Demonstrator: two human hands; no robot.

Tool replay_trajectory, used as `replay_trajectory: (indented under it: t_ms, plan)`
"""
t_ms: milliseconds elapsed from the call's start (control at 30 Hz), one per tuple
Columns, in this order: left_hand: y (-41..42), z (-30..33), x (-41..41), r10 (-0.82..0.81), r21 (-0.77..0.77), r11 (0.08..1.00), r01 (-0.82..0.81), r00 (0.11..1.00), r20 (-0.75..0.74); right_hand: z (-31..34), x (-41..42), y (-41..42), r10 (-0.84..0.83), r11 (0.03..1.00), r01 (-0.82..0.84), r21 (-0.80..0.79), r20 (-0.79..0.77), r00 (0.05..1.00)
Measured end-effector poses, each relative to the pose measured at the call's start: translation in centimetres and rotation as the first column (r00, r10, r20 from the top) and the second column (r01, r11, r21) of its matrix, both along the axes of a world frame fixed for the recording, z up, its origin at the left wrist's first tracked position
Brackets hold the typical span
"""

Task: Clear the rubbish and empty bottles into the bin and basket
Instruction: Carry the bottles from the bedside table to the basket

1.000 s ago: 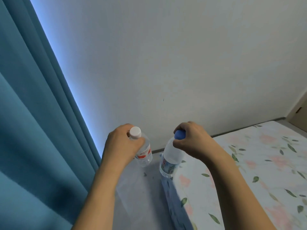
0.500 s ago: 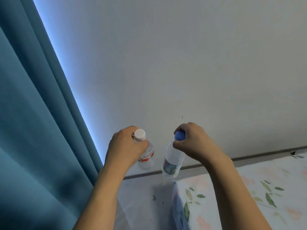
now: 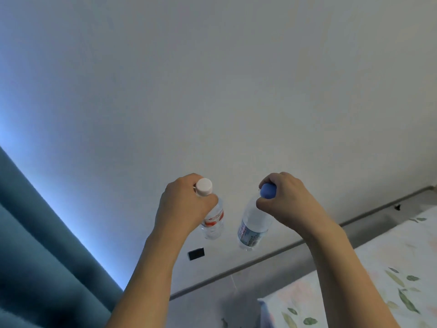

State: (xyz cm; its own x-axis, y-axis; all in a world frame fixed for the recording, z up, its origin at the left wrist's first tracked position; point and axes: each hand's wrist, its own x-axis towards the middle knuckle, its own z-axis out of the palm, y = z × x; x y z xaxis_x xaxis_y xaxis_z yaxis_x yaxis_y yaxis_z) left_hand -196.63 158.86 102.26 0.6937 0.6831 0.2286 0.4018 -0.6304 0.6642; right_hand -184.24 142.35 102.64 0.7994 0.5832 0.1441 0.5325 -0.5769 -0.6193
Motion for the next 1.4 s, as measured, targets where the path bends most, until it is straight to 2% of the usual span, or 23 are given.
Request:
replay_trajectory:
  t_ms: [333,633,867,1067,1400]
  plan:
    - [5.3,-0.2,14.9,-0.202,-0.035,0.979,0.202,0.979,-0.001,-0.3,12.4,4.3,-0.155,0.987,0.156,0.037,-0.028,0.987]
    - [8.4,0.8,28.6,-0.412,-0.031,0.911,0.412,0.911,-0.005,-0.3,22.7,6.0,-0.334,0.941,0.336,0.036,-0.059,0.941]
    - [8.7,0.9,39.3,-0.667,-0.048,0.745,0.666,0.744,-0.038,-0.4,27.5,6.2,-0.577,0.815,0.578,0.041,-0.036,0.816]
    - [5.4,1.2,45.4,-0.804,-0.066,0.594,0.802,0.592,-0.056,-0.2,29.2,4.2,-0.724,0.689,0.724,0.036,0.009,0.689]
    - [-4.9,1.6,54.9,-0.905,-0.032,0.424,0.905,0.421,-0.066,-0.7,33.2,-4.7,-0.892,0.452,0.892,0.020,-0.007,0.452]
